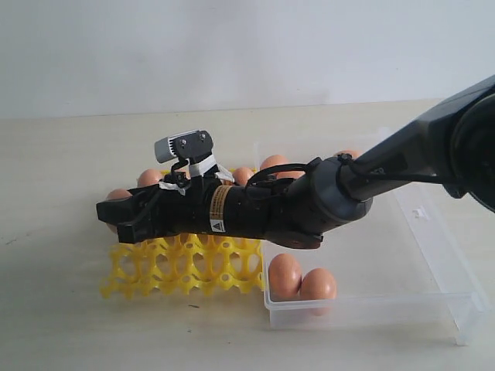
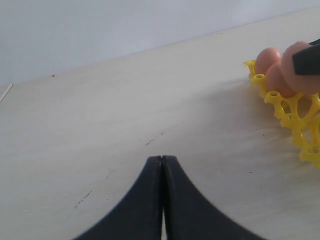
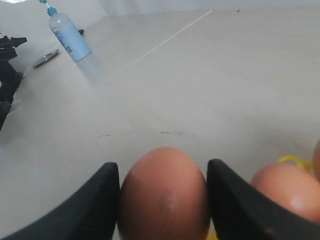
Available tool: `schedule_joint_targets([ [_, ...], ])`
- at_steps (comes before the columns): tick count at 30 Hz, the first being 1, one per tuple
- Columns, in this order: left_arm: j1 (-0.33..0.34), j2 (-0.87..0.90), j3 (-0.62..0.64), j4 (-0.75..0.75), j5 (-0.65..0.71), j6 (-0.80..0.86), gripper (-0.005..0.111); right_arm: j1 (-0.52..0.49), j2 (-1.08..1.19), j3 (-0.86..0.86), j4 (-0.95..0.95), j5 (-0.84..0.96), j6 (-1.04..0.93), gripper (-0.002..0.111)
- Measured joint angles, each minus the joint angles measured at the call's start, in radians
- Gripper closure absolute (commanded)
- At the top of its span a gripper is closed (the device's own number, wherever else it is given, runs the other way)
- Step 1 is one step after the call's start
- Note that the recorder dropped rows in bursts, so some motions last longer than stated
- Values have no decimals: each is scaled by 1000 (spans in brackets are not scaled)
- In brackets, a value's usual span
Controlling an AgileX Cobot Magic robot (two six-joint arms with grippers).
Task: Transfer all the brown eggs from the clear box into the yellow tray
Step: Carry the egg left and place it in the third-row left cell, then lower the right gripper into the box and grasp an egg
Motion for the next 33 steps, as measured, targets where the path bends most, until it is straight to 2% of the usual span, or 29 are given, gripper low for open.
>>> schedule_joint_targets([
  [6,0,0,0,0,0,0,107,0,0,-6,28,12,-18,54],
  [8,0,0,0,0,0,0,107,0,0,-6,46,13,-29,64],
  [11,0,0,0,0,0,0,107,0,-18,-6,61,39,-29,87],
  [13,0,0,0,0,0,0,107,0,-56,-6,61,87,-30,105],
  [14,0,0,0,0,0,0,107,0,-89,-6,57,129,-30,108],
  [17,0,0,0,0,0,0,107,0,-204,-6,35,325,-30,108],
  [19,0,0,0,0,0,0,107,-4,-349,-6,32,640,-45,108],
  [20,0,0,0,0,0,0,107,-6,-431,-6,65,900,-115,108],
  [21,0,0,0,0,0,0,107,-11,-471,-6,102,1048,-184,108],
  [22,0,0,0,0,0,0,107,-17,-530,-6,209,1318,-359,107],
  [23,0,0,0,0,0,0,107,-22,-554,-6,283,1433,-467,103],
  [24,0,0,0,0,0,0,107,-35,-582,-6,443,1600,-613,100],
  [26,0,0,0,0,0,0,107,-65,-587,-6,616,1727,-688,87],
  [27,0,0,0,0,0,0,107,-86,-585,1,664,1739,-666,81],
  [28,0,0,0,0,0,0,107,-103,-579,8,677,1739,-634,69],
  [30,0,0,0,0,0,0,107,-133,-556,23,730,1706,-566,56],
  [33,0,0,0,0,0,0,107,-143,-501,57,902,1663,-578,54],
])
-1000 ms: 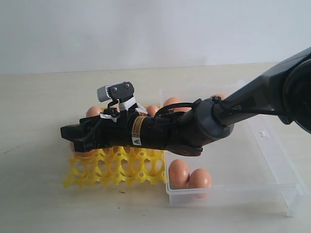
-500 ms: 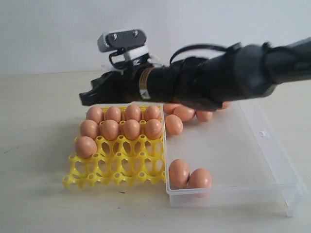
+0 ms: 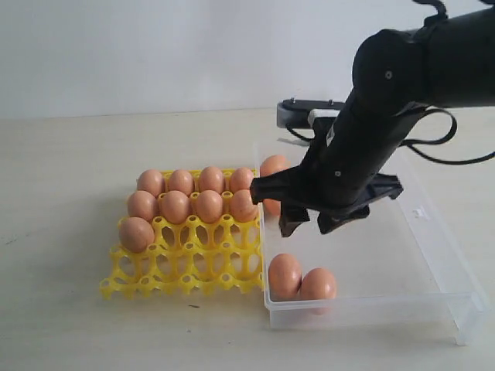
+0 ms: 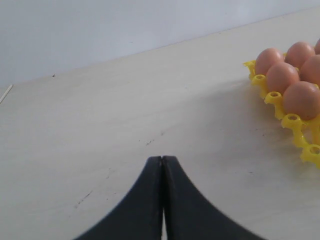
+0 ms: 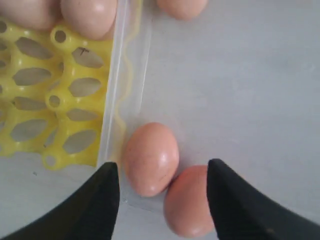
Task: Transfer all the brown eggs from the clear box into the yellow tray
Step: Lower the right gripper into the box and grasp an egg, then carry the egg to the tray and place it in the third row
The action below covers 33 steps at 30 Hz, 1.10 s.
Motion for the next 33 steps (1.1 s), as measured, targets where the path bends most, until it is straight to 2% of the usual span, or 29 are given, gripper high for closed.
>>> schedule_joint_targets([
  [3,0,0,0,0,0,0,107,0,54,13,86,-11,-30,54],
  [17,0,0,0,0,0,0,107,0,183,13,141,-59,-111,55],
  [19,0,0,0,0,0,0,107,0,199,13,142,-82,-127,63],
  [23,0,0,0,0,0,0,107,0,208,13,155,-113,-147,109],
  [30,0,0,0,0,0,0,107,0,138,13,102,-149,-179,108],
  [33,0,0,0,0,0,0,107,4,48,27,74,-288,-191,108],
])
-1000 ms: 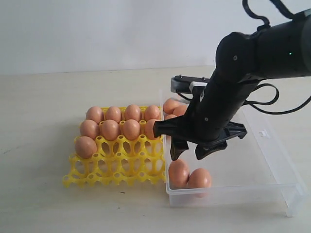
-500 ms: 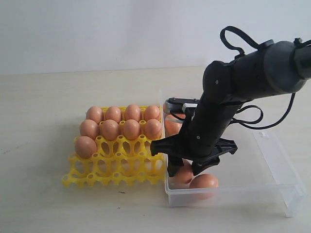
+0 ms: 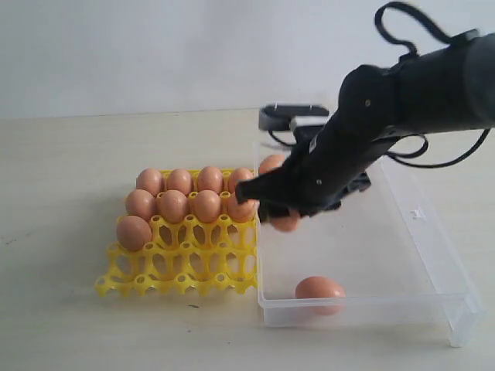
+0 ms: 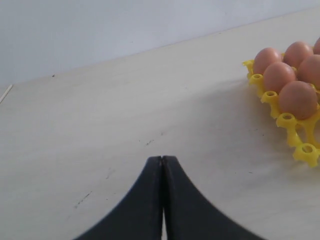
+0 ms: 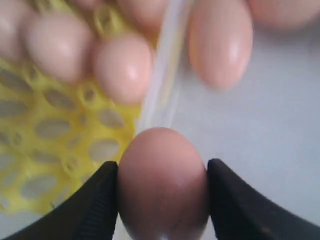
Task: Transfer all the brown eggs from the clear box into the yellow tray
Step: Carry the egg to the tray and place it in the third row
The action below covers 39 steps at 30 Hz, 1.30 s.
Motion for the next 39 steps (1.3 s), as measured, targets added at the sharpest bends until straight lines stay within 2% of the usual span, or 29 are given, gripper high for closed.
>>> schedule_joint_targets([
  [3,0,0,0,0,0,0,107,29,-73,36,-7,-229,-31,108],
  [4,0,0,0,0,0,0,107,62,-87,64,-16,-378,-56,108],
  [7,0,0,0,0,0,0,107,122,-56,108,-77,-628,-69,108],
  [9,0,0,0,0,0,0,107,152,8,114,-196,-750,-2,108],
  [11,0,0,0,0,0,0,107,170,102,115,-414,-937,193,108],
  [13,0,0,0,0,0,0,107,174,170,115,-529,-1058,298,108],
  [17,0,0,0,0,0,0,107,174,270,115,-580,-1096,383,107],
  [20,0,0,0,0,0,0,107,174,285,115,-602,-1114,406,91],
  [24,0,0,0,0,0,0,107,174,285,115,-604,-1122,412,63],
  [27,0,0,0,0,0,0,107,174,286,115,-604,-1122,414,49],
  [29,0,0,0,0,0,0,107,174,286,115,-598,-1122,416,47],
  [32,0,0,0,0,0,0,107,174,286,115,-590,-1122,416,47],
  [34,0,0,0,0,0,0,107,174,286,115,-590,-1122,416,53],
  [37,0,0,0,0,0,0,107,174,266,115,-590,-1073,416,72],
  [39,0,0,0,0,0,0,107,174,205,112,-590,-945,414,87],
])
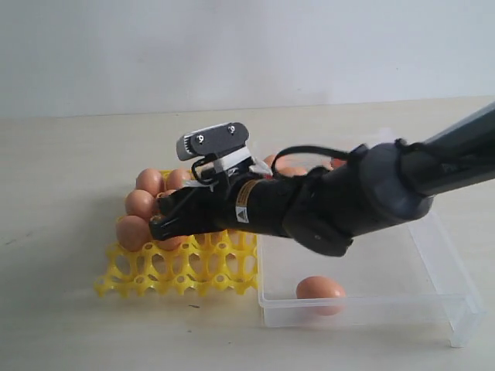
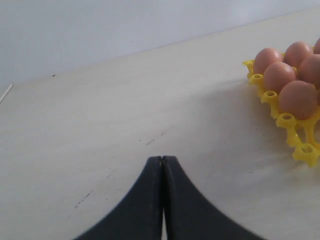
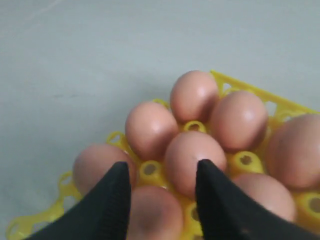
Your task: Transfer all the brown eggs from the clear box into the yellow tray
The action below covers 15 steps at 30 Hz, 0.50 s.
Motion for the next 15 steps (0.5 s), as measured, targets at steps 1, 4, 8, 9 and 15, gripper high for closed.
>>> schedule_joint_targets([
  [1,0,0,0,0,0,0,107,0,-44,-10,0,105,-9,94],
  [4,0,0,0,0,0,0,107,-9,-186,-64,8,453,-83,108],
  [8,0,0,0,0,0,0,107,-50,-329,-169,27,943,-201,108],
  [9,0,0,0,0,0,0,107,-60,-346,-191,29,1057,-224,107],
  [15,0,0,0,0,0,0,107,-115,-358,-223,241,1413,-485,72],
])
